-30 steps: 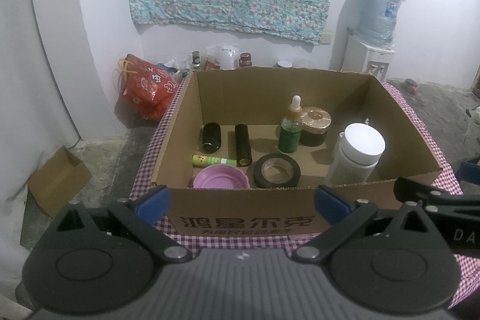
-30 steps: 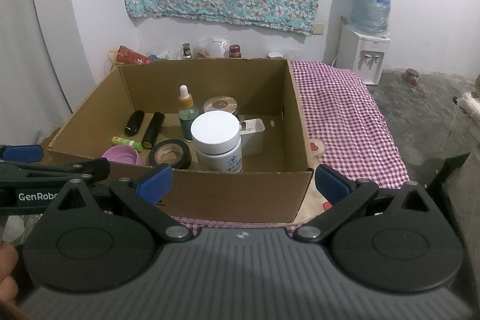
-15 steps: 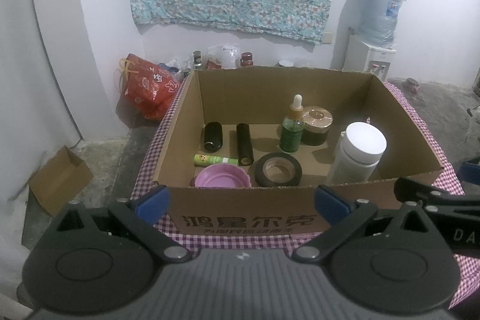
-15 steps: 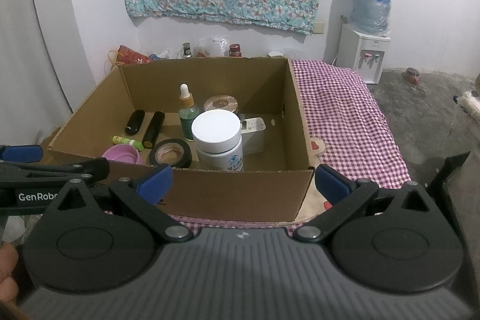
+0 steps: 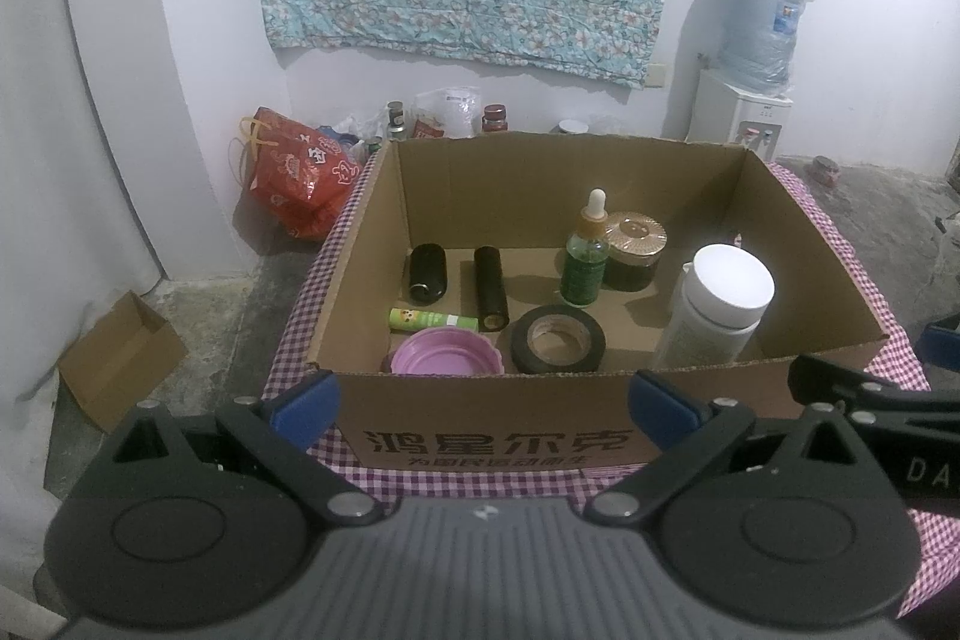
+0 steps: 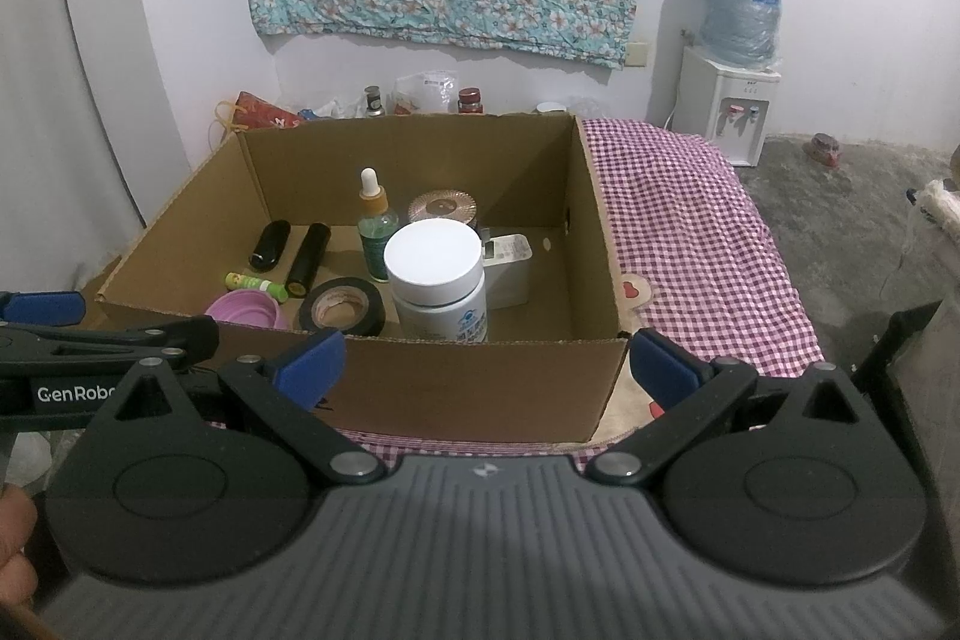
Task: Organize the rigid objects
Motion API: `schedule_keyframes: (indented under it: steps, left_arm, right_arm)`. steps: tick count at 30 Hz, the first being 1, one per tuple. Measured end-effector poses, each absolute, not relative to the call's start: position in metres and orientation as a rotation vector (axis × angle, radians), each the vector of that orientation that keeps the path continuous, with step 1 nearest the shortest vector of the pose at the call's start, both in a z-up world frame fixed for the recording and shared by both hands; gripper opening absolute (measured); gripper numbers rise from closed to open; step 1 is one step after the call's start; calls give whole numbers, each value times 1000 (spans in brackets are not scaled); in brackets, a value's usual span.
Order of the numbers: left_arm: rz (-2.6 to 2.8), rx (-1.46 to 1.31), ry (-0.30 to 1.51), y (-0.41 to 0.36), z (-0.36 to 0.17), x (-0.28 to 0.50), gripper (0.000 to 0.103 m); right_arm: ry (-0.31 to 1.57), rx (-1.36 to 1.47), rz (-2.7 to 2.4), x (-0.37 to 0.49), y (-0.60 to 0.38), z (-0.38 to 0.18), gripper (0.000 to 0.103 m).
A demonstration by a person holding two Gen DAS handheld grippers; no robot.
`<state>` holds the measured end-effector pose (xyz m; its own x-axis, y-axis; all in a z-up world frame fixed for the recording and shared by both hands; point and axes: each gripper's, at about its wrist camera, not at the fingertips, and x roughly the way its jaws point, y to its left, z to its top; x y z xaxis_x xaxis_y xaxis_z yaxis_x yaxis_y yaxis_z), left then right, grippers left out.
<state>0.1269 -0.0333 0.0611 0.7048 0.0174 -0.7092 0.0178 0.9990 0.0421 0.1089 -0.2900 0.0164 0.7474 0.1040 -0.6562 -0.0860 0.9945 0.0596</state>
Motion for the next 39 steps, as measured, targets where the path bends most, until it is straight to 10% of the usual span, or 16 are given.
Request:
schedule_keyframes:
  steps: [39]
  left_arm:
    - [7,45,788,-34,62,124,103]
  right_arm:
    - [719,27,105,109,-291,16,102]
